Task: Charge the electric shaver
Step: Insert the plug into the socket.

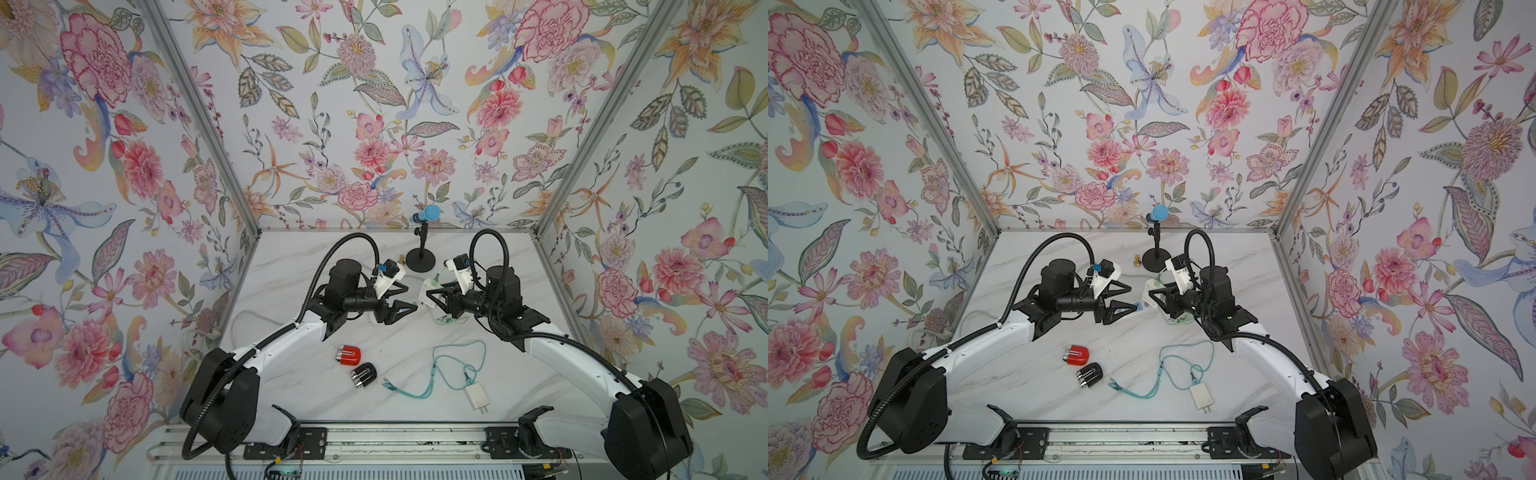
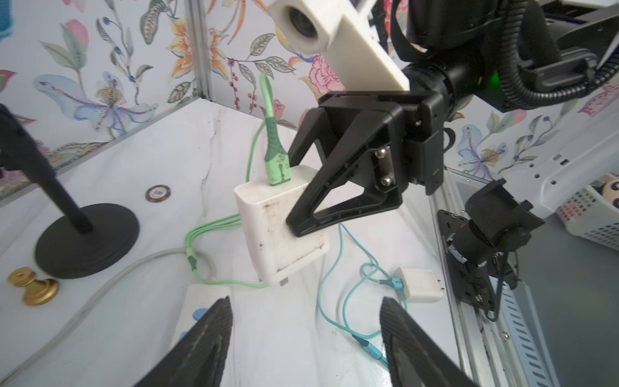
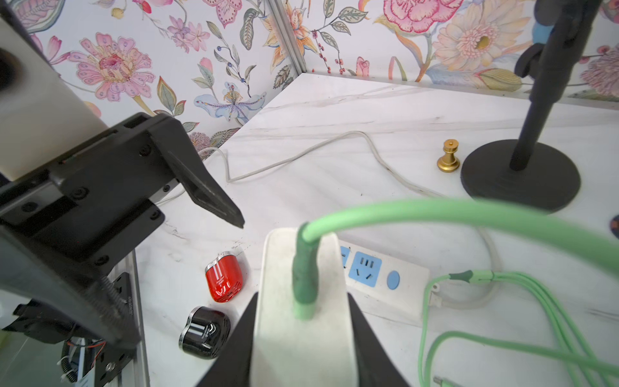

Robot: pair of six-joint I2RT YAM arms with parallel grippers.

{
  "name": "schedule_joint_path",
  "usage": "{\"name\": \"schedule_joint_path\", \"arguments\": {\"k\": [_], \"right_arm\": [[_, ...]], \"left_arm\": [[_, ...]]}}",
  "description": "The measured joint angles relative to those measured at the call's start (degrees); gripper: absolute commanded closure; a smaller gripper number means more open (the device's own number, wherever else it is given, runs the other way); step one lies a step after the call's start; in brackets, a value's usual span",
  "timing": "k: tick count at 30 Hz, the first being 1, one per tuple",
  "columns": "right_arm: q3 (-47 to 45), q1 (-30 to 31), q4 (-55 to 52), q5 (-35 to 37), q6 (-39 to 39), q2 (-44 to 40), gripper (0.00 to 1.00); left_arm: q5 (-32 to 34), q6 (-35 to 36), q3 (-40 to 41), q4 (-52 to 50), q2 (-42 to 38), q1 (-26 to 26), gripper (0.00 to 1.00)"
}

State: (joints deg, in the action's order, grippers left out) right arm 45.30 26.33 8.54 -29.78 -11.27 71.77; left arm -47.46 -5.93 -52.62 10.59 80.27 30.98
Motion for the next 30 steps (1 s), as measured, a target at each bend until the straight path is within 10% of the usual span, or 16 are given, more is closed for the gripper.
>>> {"name": "schedule_joint_path", "arguments": {"k": [14,30], "right_arm": [[4.15,17.9,6.43,36.83,0.52,19.96,1.0],[6.88,18.71,16.35,47.41,0.44,30.71,1.0]], "left_arm": [[36.33,-4.63,6.6,0.09,-14.08,-5.95,0.22],[43.93,-7.17,10.23,0.11,-16.52,-6.99,0.22]]}}
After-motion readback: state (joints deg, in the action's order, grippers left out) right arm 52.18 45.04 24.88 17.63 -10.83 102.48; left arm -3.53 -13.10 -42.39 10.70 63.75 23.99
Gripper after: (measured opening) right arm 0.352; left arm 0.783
